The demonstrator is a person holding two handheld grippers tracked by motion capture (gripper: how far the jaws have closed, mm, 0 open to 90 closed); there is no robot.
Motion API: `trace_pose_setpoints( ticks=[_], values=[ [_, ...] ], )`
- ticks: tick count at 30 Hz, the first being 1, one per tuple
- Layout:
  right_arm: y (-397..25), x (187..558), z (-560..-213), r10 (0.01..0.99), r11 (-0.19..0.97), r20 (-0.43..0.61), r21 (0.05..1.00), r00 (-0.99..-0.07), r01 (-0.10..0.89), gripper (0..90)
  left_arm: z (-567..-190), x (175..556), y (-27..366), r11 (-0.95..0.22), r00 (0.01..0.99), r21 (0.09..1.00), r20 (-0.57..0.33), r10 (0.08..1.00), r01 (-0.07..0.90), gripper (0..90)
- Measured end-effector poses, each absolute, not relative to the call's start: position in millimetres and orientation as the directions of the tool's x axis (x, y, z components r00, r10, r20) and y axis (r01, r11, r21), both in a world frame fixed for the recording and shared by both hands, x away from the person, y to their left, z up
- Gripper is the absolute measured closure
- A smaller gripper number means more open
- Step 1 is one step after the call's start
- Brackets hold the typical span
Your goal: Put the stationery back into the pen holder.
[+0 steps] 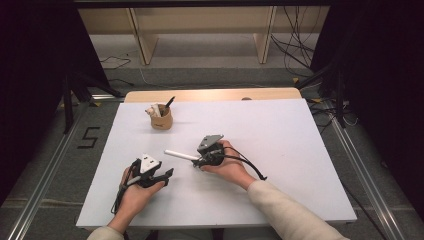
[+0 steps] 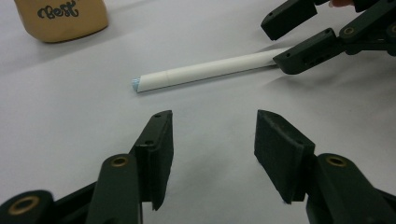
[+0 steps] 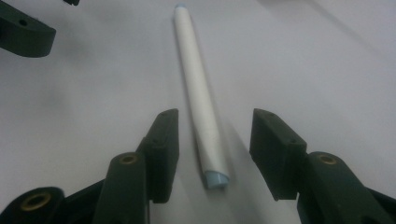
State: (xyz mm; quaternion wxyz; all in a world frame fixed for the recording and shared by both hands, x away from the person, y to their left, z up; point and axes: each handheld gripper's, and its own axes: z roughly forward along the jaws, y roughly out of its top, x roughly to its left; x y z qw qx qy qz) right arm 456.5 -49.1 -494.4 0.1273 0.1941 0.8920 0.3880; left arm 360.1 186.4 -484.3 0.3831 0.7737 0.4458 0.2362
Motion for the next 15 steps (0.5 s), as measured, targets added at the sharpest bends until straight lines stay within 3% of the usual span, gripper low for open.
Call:
trace_pose_setpoints(
  ticks=[15],
  values=[
    [-45.3, 462.2, -495.8, 0.421, 0.648, -0.08, 0.723, -0.903, 0.238, 57.9, -485.1, 360.4, 185.2, -0.31, 0.494, 0.802, 0.022, 0.869, 0.51, 47.2]
  ],
)
